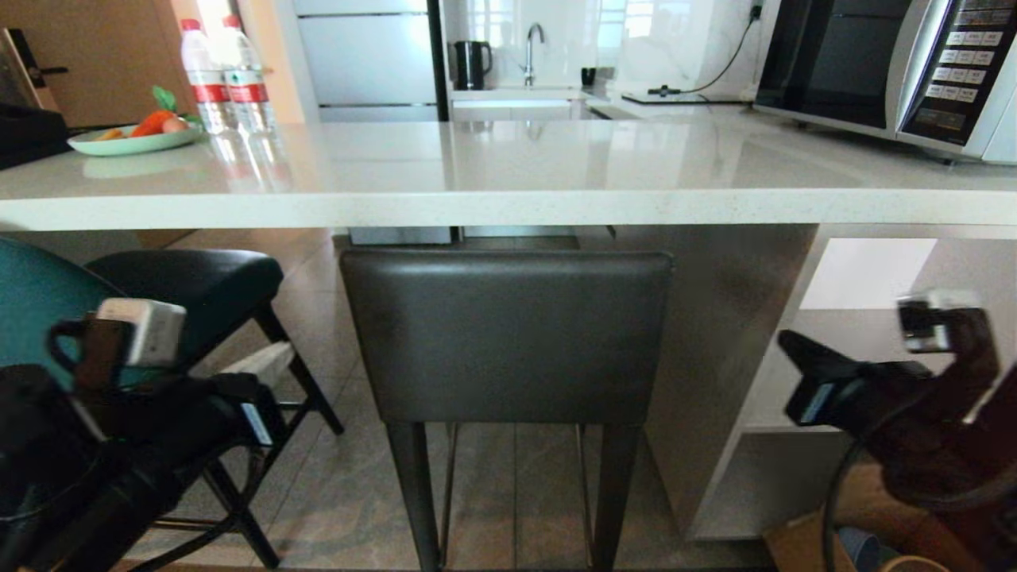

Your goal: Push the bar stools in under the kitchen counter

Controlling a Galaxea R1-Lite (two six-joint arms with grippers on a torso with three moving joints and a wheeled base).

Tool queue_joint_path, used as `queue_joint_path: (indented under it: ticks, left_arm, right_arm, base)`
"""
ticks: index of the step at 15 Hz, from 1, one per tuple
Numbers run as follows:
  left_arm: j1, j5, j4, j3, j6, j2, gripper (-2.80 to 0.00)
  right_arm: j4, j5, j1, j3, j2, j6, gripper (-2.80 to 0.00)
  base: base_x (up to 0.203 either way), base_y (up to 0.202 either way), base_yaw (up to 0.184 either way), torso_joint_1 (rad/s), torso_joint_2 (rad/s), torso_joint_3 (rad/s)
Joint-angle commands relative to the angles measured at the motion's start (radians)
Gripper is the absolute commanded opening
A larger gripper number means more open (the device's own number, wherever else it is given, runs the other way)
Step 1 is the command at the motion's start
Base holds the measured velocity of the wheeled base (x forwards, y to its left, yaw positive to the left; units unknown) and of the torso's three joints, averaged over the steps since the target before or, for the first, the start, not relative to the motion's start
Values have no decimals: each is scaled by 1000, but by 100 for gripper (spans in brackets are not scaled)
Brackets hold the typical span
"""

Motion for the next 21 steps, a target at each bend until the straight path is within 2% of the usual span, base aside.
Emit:
queue_joint_path:
  ticks: [1,4,6,9,11,12,13,14,16,19,21]
  left_arm:
    - [32,4,6,43,-2,-248,-280]
    - [77,10,121,70,-4,-528,-280]
    - [126,9,299,40,-4,-709,-280]
    - [209,-21,617,-16,-4,-934,-280]
    - [249,-41,756,-43,-2,-1040,-280]
    - [254,-54,791,-48,0,-1086,-280]
    - [258,-79,841,-46,4,-1125,-280]
    - [260,-69,852,-40,10,-1131,-280]
    - [259,-49,835,-32,64,-1131,-280]
    - [260,20,833,-59,71,-1131,-280]
    - [316,11,847,-59,72,-1169,-280]
  right_arm:
    - [-4,0,-91,73,-217,-1,-280]
    - [87,-2,-135,169,-479,-49,-280]
    - [264,-2,-162,164,-693,-88,-280]
    - [682,22,-232,73,-1014,-119,-280]
    - [1078,44,-269,-44,-1199,-130,-280]
    - [1194,60,-293,-87,-1262,-134,-280]
    - [1238,86,-314,-108,-1318,-138,-280]
    - [1269,107,-330,-116,-1363,-141,-280]
    - [1364,136,-345,-121,-1461,-147,-280]
    - [1463,150,-352,-136,-1513,-169,-280]
    - [1463,154,-352,-100,-1513,-175,-280]
  base:
    - [0,0,0,0,0,0]
    - [0,0,0,0,0,0]
    - [0,0,0,0,0,0]
    - [0,0,0,0,0,0]
    - [0,0,0,0,0,0]
    - [0,0,0,0,0,0]
    - [0,0,0,0,0,0]
    - [0,0,0,0,0,0]
    - [0,0,0,0,0,0]
    - [0,0,0,0,0,0]
    - [0,0,0,0,0,0]
